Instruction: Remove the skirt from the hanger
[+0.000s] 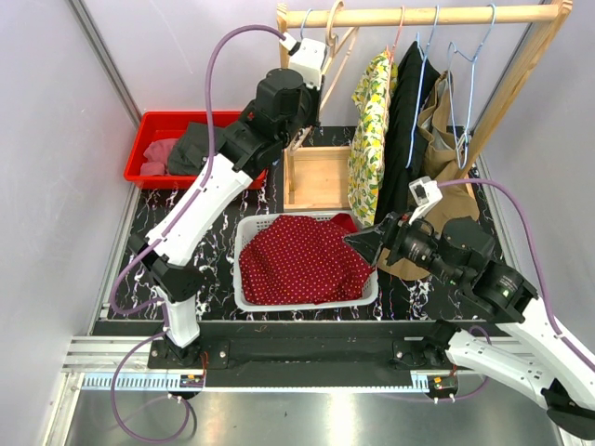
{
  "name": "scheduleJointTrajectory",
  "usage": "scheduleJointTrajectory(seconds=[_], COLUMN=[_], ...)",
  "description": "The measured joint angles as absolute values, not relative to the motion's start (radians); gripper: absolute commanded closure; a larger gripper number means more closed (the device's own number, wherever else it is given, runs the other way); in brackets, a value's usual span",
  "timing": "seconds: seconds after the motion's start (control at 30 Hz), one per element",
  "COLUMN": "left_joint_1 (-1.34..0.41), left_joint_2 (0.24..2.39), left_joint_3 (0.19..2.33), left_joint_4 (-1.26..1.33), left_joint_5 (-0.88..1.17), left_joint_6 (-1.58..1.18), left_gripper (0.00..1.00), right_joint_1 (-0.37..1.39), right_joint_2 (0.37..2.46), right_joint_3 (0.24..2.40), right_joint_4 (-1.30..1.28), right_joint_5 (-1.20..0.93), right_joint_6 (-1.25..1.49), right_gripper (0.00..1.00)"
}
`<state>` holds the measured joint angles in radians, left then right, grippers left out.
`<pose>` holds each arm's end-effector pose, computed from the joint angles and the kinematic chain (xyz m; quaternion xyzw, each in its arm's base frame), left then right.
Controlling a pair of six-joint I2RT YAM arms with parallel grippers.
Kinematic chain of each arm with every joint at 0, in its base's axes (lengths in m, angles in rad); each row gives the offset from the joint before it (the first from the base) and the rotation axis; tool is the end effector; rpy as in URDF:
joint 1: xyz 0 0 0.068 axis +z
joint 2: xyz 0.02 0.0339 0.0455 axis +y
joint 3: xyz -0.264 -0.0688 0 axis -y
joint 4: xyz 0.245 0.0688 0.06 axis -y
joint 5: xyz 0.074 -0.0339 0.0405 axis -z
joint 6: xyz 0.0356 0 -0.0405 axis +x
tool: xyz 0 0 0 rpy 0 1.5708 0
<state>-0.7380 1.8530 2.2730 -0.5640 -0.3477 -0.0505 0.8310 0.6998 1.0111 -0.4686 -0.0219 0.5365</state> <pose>0.3034 -0.2596 0.5063 0.1444 0.7393 -0.1268 0.6453 0.0946 0.1048 0.3985 -0.1186 0.7512 0.4166 0.4981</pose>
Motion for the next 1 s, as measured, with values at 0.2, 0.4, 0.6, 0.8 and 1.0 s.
scheduleJointTrajectory(seconds=[0.2,0.4,0.6,0.8,1.0], left_joint_1=[-0.732,-0.731,-0.744,-0.773,-0.78], left_joint_2=[1.855,1.847,1.775,1.607,1.485], left_joint_3=[2.242,2.242,2.242,2.244,2.278], left_joint_4=[-0.614,-0.614,-0.62,-0.627,-0.636], left_joint_5=[-0.353,-0.35,-0.331,-0.271,-0.23], left_joint_6=[-0.054,-0.041,-0.02,0.004,0.035], left_gripper=[0.17,0.01,0.01,0.01,0.01], right_joint_1=[0.831,0.831,0.831,0.829,0.825], right_joint_2=[0.723,0.85,1.09,1.225,1.324], right_joint_3=[0.987,0.891,0.798,0.67,0.647], right_joint_4=[-0.401,-0.216,0.0,0.091,0.063], right_joint_5=[-0.028,-0.044,-0.044,-0.007,0.035], right_joint_6=[0.521,0.52,0.525,0.572,0.688], right_gripper=[0.29,0.3,0.47,1.0,1.0])
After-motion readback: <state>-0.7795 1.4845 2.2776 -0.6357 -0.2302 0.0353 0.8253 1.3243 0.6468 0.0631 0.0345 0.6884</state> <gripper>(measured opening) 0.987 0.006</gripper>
